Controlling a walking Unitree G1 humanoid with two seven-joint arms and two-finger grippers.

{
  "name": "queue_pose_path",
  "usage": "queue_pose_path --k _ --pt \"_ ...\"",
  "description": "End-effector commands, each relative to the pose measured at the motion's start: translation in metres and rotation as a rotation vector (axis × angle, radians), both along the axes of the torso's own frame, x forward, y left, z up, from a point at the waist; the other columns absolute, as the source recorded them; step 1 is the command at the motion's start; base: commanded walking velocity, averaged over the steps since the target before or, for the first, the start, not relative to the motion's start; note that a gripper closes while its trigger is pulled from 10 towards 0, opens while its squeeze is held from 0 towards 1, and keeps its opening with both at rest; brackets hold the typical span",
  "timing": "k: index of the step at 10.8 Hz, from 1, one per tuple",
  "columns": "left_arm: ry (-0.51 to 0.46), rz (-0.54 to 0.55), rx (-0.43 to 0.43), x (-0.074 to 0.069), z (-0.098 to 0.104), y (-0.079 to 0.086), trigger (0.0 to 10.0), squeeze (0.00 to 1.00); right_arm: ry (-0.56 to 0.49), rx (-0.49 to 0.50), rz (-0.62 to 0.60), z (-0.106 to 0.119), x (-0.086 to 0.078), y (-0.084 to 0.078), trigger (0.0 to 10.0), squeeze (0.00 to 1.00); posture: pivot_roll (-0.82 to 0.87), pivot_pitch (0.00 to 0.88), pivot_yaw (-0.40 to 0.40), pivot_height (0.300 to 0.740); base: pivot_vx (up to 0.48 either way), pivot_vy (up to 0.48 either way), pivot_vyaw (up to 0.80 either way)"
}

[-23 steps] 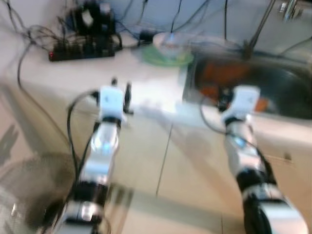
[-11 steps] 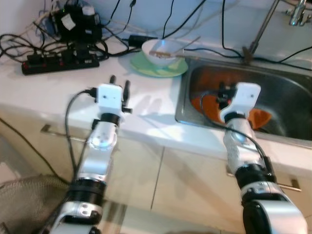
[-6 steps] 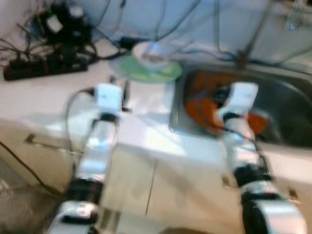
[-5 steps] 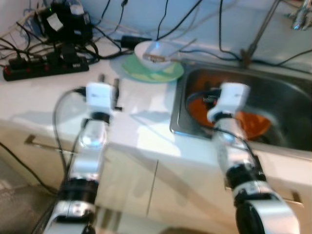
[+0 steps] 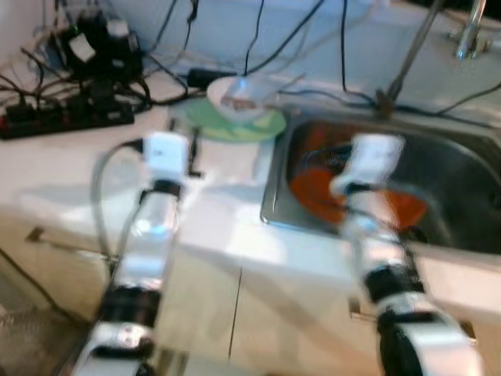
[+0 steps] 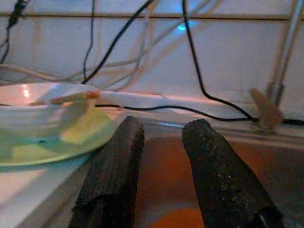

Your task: Kitchen organization

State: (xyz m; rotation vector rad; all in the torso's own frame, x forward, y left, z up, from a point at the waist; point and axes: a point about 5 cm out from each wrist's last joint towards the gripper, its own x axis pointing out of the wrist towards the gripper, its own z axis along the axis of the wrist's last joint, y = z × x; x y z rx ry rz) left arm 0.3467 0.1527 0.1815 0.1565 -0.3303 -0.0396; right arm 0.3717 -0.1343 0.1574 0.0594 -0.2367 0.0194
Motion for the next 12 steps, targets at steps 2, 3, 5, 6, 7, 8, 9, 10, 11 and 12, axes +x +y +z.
queue_pose_path --k 2,3,5,6,7,8,9,10,11,12 --pt "-0.017 -0.041 -0.005 0.001 0.006 -0.012 10.0 0.0 -0.013 -0.004 -0.039 0.005 0.002 -0.014 10.0 0.0 0.22 0.02 -0.064 0.725 0.309 0.0 0.0" --pt "-0.017 -0.042 -0.005 0.0 0.006 -0.012 10.0 0.0 -0.014 -0.006 -0.04 0.005 0.002 -0.014 10.0 0.0 0.22 0.023 -0.066 0.725 0.307 0.0 0.0" --pt "-0.014 -0.038 -0.008 0.0 0.006 -0.012 10.0 0.0 -0.009 -0.011 -0.044 0.004 0.001 -0.015 10.0 0.0 0.22 0.033 -0.067 0.725 0.309 0.0 0.0" --pt "-0.014 -0.049 -0.009 0.0 0.006 -0.012 10.0 0.0 -0.006 -0.011 -0.044 0.004 0.001 -0.015 10.0 0.0 0.22 0.035 -0.068 0.725 0.0 0.0 0.0" --pt "-0.008 -0.055 -0.008 0.0 0.005 -0.013 10.0 0.0 -0.004 -0.01 -0.042 0.004 0.001 -0.015 10.0 0.0 0.22 0.036 -0.067 0.725 0.0 0.0 0.0" --pt "0.001 -0.056 -0.004 0.0 0.004 -0.013 10.0 0.0 -0.004 -0.009 -0.041 0.003 0.001 -0.014 10.0 0.0 0.22 0.039 -0.066 0.725 0.0 0.0 0.0" --pt "0.025 -0.08 -0.056 0.003 0.007 -0.013 10.0 0.0 -0.004 -0.008 -0.042 0.004 0.001 -0.014 10.0 0.0 0.22 0.04 -0.066 0.725 0.0 0.0 0.0" --pt "0.041 -0.103 -0.098 0.007 0.014 -0.012 10.0 0.0 -0.003 -0.008 -0.044 0.003 0.002 -0.014 10.0 0.0 0.22 0.04 -0.064 0.725 0.0 0.0 0.0" --pt "0.064 -0.102 -0.108 0.013 0.021 -0.007 10.0 0.0 -0.001 -0.01 -0.048 0.003 0.002 -0.015 10.0 0.0 0.22 0.041 -0.057 0.725 0.0 0.0 0.0" --pt "0.075 -0.103 -0.128 0.018 0.026 -0.005 10.0 0.0 -0.002 -0.009 -0.052 0.003 0.001 -0.015 10.0 0.0 0.22 0.043 -0.053 0.725 0.0 0.0 0.0"
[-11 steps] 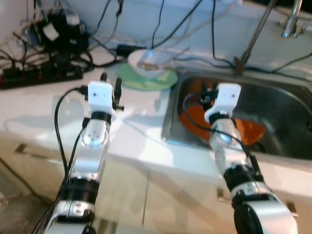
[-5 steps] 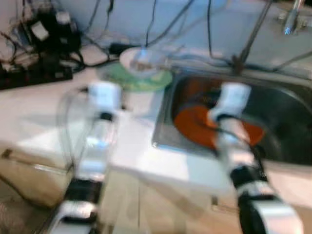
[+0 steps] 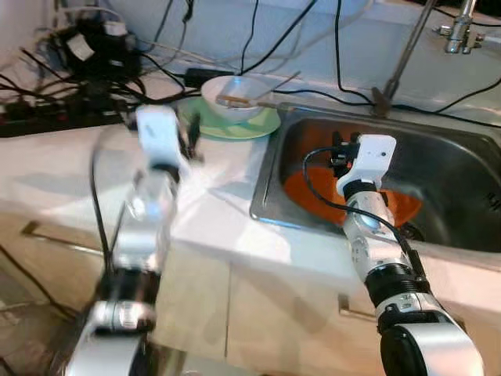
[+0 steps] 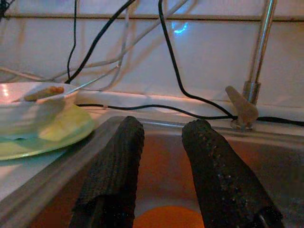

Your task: Kitchen organization

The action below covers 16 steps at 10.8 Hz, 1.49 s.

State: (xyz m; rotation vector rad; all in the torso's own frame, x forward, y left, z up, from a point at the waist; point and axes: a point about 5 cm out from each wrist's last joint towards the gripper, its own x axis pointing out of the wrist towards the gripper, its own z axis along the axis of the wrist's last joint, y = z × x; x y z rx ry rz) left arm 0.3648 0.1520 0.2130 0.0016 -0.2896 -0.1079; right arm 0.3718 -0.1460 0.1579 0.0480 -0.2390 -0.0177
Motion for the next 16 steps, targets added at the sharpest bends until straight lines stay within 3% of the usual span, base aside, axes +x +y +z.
queue_pose_path --k 1,4,10,11,12,16 --pt "0.048 -0.044 -0.035 0.004 -0.004 -0.006 10.0 1.0 -0.001 0.001 -0.017 0.002 0.0 -0.003 10.0 0.0 0.21 0.045 -0.048 0.725 0.0 0.0 0.0" --pt "0.108 -0.13 -0.021 0.007 -0.006 -0.017 10.0 1.0 0.003 0.001 -0.021 0.0 -0.001 -0.003 10.0 0.0 0.21 0.049 -0.045 0.725 0.0 0.0 0.0" --pt "0.242 -0.174 0.107 0.024 -0.005 -0.014 10.0 1.0 0.006 0.004 -0.018 -0.004 -0.005 0.001 10.0 0.0 0.21 0.054 -0.027 0.725 0.0 0.0 0.0" --pt "0.276 -0.182 0.105 0.029 -0.005 -0.015 10.0 0.0 0.014 0.002 -0.021 -0.007 -0.006 0.001 10.0 0.0 0.21 0.062 -0.022 0.725 0.0 0.0 0.0" --pt "0.309 -0.181 0.137 0.035 -0.004 -0.014 10.0 0.0 0.017 0.006 -0.021 -0.013 -0.012 0.003 10.0 0.0 0.2 0.084 -0.003 0.725 0.0 0.0 0.0" --pt "0.356 -0.195 0.121 0.048 0.004 -0.016 10.0 0.0 -0.013 0.015 -0.037 -0.015 -0.033 0.001 10.0 0.0 0.16 0.145 0.027 0.725 0.0 0.0 0.0"
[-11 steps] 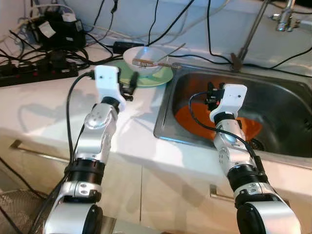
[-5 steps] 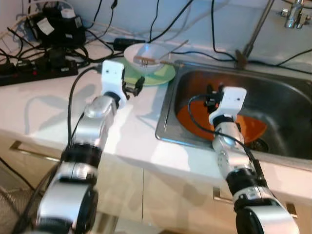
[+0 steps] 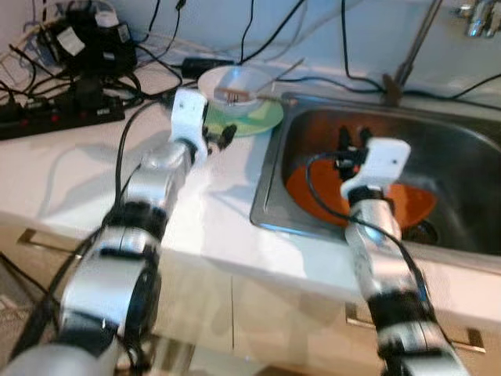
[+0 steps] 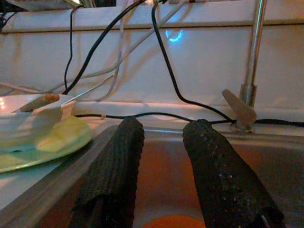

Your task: Kitchen organization

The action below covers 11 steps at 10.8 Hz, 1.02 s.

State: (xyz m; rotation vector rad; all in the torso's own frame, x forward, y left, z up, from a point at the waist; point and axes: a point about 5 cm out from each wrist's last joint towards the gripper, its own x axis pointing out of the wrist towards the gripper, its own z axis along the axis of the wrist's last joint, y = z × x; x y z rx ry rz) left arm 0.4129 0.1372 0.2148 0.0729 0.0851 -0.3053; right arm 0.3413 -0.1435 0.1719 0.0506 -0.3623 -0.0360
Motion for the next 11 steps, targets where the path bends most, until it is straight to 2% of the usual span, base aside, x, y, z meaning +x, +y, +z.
queue_pose_path --k 1,2,3,6,8,9,11 --pt "0.003 -0.003 0.006 0.002 0.003 0.0 10.0 0.0 0.055 0.006 -0.016 -0.01 -0.004 -0.007 10.0 0.0 0.13 0.152 0.027 0.725 0.0 0.0 0.0" --pt "0.013 0.009 0.01 0.004 0.004 0.001 10.0 0.0 0.065 -0.044 -0.047 0.006 0.001 -0.019 10.0 0.0 0.11 0.15 0.025 0.725 0.0 0.0 0.0" --pt "0.017 0.014 0.011 0.005 0.004 0.001 10.0 0.0 0.132 -0.046 -0.078 0.006 0.007 -0.027 10.0 0.0 0.09 0.149 0.022 0.725 0.0 0.0 0.0" --pt "0.014 0.018 0.003 0.006 0.004 0.0 10.0 0.0 0.228 -0.009 -0.119 0.027 0.019 -0.036 10.0 0.0 0.06 0.144 0.003 0.725 0.0 0.0 0.0" --pt "0.008 0.015 -0.013 0.007 0.003 -0.005 10.0 0.0 0.295 -0.022 -0.096 0.037 0.033 -0.035 10.0 0.0 0.06 0.145 -0.016 0.725 0.0 0.0 0.0" --pt "0.005 0.018 -0.013 0.007 0.005 -0.005 10.0 0.0 0.321 0.001 -0.068 0.037 0.037 -0.029 10.0 0.0 0.07 0.149 -0.025 0.725 0.0 0.0 0.0" --pt "-0.009 0.079 -0.009 0.01 0.016 0.006 10.0 0.0 0.331 0.0 -0.024 0.036 0.039 -0.016 10.0 0.0 0.08 0.149 -0.035 0.725 0.0 0.0 0.0"
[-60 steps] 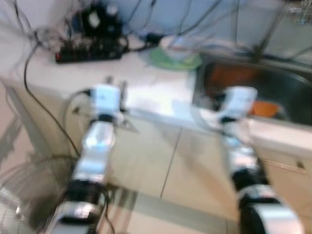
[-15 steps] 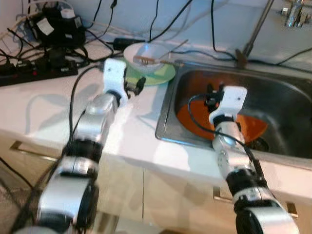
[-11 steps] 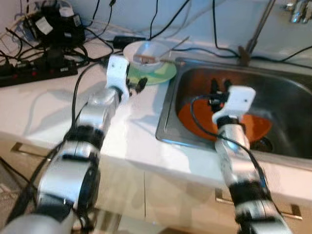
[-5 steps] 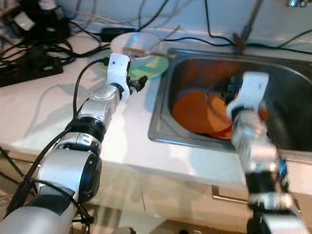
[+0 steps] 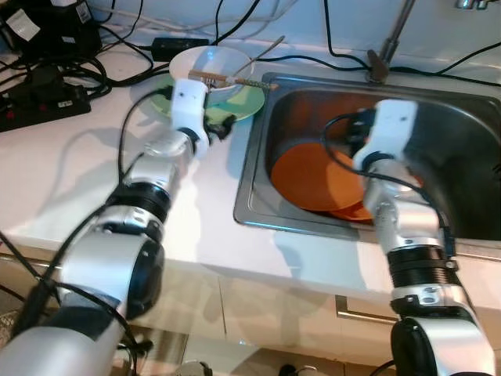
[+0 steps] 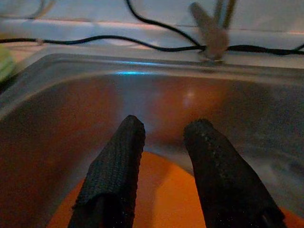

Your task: Kitchen organization

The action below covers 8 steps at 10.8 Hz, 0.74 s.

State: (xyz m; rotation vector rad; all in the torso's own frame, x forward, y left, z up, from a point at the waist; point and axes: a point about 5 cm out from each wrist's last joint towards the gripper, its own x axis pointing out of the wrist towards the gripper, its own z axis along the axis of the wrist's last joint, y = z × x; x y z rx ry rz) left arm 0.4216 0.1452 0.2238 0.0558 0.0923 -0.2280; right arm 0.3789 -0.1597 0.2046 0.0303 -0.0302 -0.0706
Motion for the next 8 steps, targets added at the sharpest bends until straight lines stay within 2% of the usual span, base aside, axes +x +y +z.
queue_pose_path --k 1,2,4,8 --pt "-0.021 0.026 -0.006 0.003 0.013 0.003 10.0 0.0 0.005 0.01 0.013 0.002 0.001 0.003 10.0 0.0 0.08 0.153 -0.038 0.725 0.0 0.0 0.0" --pt "-0.011 0.087 -0.025 0.005 0.02 0.012 10.0 0.0 0.016 0.017 0.036 -0.001 0.0 0.009 10.0 0.0 0.08 0.157 -0.037 0.725 0.0 0.0 0.0" --pt "0.033 0.105 0.005 0.005 0.016 0.014 10.0 0.0 0.021 0.018 0.038 -0.005 -0.004 0.01 10.0 0.0 0.07 0.158 -0.027 0.725 0.0 0.0 0.0" --pt "0.11 0.045 0.095 0.003 0.005 0.007 10.0 0.0 0.027 0.048 0.022 -0.012 -0.01 0.012 10.0 0.0 0.07 0.162 0.014 0.725 0.0 0.0 0.0"
